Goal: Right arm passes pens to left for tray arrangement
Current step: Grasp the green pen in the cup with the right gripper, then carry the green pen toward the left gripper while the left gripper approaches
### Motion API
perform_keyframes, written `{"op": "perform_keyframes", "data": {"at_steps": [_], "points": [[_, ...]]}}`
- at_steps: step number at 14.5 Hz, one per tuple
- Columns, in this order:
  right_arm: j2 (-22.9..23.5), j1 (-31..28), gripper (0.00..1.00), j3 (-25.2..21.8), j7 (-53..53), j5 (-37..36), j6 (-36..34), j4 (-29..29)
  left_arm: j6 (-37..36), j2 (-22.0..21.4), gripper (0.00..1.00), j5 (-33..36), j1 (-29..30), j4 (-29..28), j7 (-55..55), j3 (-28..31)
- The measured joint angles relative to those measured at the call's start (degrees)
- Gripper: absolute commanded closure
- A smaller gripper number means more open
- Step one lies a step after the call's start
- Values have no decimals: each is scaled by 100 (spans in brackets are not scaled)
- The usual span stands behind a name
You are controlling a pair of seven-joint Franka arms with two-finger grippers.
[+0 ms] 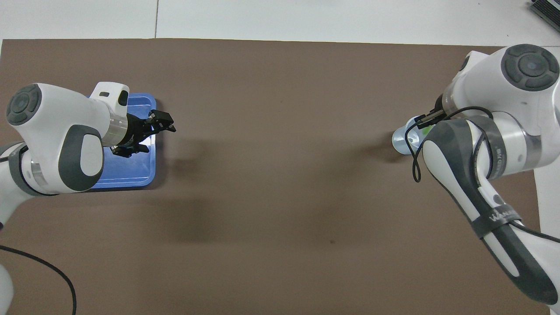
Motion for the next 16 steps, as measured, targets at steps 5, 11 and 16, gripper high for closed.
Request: {"op": "perform_keyframes", "data": {"at_steps": [5,11,16], "points": [[-422,-1,100,7,0,372,-324,68,0,0,1,0,0,0,-2,0],[-622,-1,100,8,346,1458,-919,507,-20,-22,1,-492,-16,16,-5,0],[-613,41,100,133,1428,2237,-758,517,-200,-207,1,-1865,-72,97,-114,-47]]}}
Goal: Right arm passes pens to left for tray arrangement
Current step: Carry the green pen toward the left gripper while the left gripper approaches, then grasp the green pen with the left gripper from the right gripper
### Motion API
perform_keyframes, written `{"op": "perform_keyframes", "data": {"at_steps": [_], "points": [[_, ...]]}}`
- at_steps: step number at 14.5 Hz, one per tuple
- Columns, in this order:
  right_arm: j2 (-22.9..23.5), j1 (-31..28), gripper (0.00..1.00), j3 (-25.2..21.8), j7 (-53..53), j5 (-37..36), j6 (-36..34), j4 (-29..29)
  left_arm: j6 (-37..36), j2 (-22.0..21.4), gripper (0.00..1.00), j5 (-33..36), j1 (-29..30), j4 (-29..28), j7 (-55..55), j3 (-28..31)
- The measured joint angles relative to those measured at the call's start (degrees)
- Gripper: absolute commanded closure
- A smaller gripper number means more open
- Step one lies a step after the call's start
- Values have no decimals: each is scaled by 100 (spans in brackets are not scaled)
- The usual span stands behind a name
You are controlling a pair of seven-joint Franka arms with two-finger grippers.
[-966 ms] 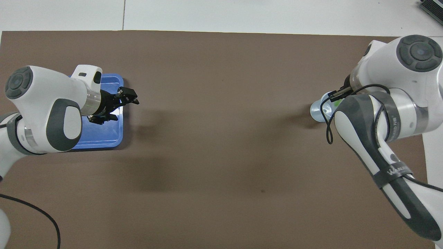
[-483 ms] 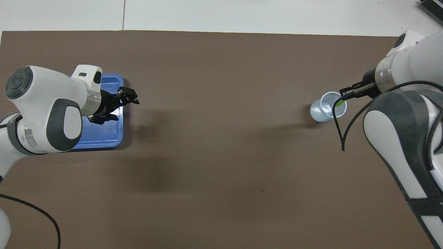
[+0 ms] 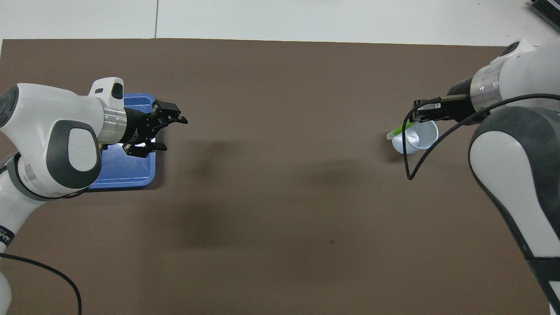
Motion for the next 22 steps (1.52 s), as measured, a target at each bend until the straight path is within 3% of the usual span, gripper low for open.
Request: {"op": "perform_keyframes", "data": {"at_steps": [11,16,22], "points": [[603,1444,100,215,3133,932,2017,-8,-56,-154,3,-1752,-132,213,-2673,-470],[788,1980,100,218,4057,1682,2906,-6,416,-153,5,-1831,-451,280,-3846,-600],[984,2348,100,213,4584,1755,3508,-6,689,-164,8,-1867,-766,356,-4761,-626]]}}
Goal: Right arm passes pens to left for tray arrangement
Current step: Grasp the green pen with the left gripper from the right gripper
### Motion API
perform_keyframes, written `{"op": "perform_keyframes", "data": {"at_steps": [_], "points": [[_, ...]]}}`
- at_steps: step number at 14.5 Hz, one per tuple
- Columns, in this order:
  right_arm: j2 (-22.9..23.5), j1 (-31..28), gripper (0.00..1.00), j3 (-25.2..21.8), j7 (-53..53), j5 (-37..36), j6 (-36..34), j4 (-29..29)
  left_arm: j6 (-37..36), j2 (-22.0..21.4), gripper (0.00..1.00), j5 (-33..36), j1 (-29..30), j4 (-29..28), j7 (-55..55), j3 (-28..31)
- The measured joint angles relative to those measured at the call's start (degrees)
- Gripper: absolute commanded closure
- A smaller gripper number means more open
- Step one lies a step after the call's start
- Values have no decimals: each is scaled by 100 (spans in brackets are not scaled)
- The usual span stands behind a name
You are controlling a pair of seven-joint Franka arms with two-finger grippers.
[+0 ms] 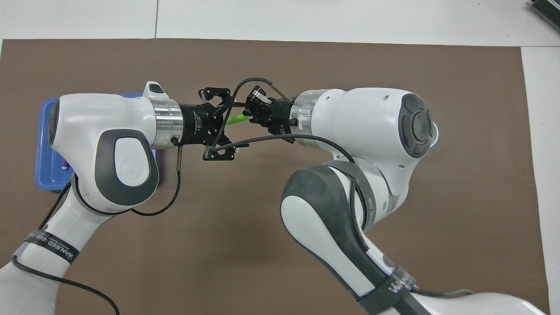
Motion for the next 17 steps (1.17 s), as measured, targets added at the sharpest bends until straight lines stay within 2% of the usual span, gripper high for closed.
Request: {"op": "perform_keyframes", "data": {"at_steps": [4,7,8,12,13,15,17], "points": [[0,-6,100,-14,0,0,0,5,1,-3,8,2,94,2,89,65],[0,-6,100,-14,0,0,0,5,-18,-3,14,2,250,-10,306,86],[0,-6,100,-15,0,0,0,5,-19,-3,23,3,259,-10,346,86],[0,-6,100,-18,0,0,0,5,-19,-11,43,4,248,-73,492,57],[0,-6,100,-18,0,0,0,5,-19,-16,52,4,245,-95,555,51],[0,-6,100,-18,0,0,0,5,-19,-26,78,4,246,-130,690,51],[0,-6,100,-18,0,0,0,5,-19,-35,97,4,248,-152,737,53]]}}
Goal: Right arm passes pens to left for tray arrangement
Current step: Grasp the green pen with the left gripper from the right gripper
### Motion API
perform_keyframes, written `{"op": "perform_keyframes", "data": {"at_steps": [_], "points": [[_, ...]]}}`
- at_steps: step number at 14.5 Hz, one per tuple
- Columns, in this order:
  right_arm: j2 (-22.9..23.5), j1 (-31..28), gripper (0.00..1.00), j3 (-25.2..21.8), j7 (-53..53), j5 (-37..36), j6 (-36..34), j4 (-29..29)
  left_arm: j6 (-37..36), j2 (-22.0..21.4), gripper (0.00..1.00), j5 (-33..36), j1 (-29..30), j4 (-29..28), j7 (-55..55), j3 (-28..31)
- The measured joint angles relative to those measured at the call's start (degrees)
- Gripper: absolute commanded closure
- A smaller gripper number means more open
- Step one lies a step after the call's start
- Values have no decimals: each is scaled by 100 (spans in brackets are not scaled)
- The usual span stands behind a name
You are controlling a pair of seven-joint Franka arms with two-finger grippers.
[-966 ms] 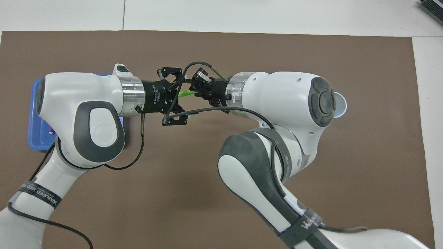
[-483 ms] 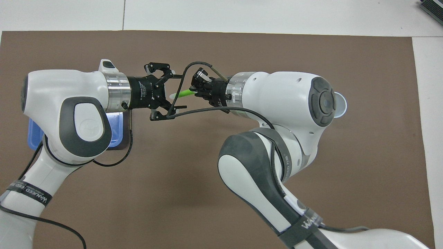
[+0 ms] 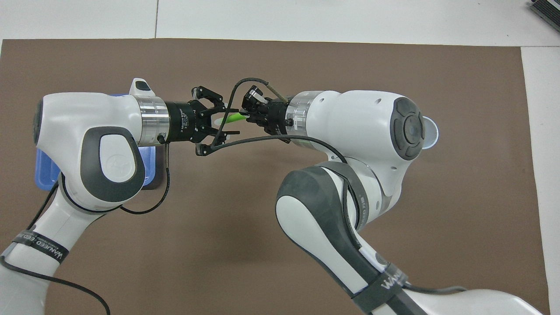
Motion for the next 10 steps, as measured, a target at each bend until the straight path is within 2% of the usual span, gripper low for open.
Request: {"op": "perform_keyframes", "data": {"at_steps": [1,7,8,9,10], "points": [[0,0,100,0,0,0,-7,-4,3,-4,100,0,8,1,20,7],[-5,9,100,24,0,15,-59,-1,41,-7,100,0,17,5,182,31],[-6,9,84,25,0,15,-61,-1,42,-7,100,0,17,5,231,32],[-6,9,48,27,0,15,-64,-1,42,-7,100,0,17,5,268,34],[-6,9,0,29,0,15,-70,-1,42,-7,100,0,18,6,291,37]]}}
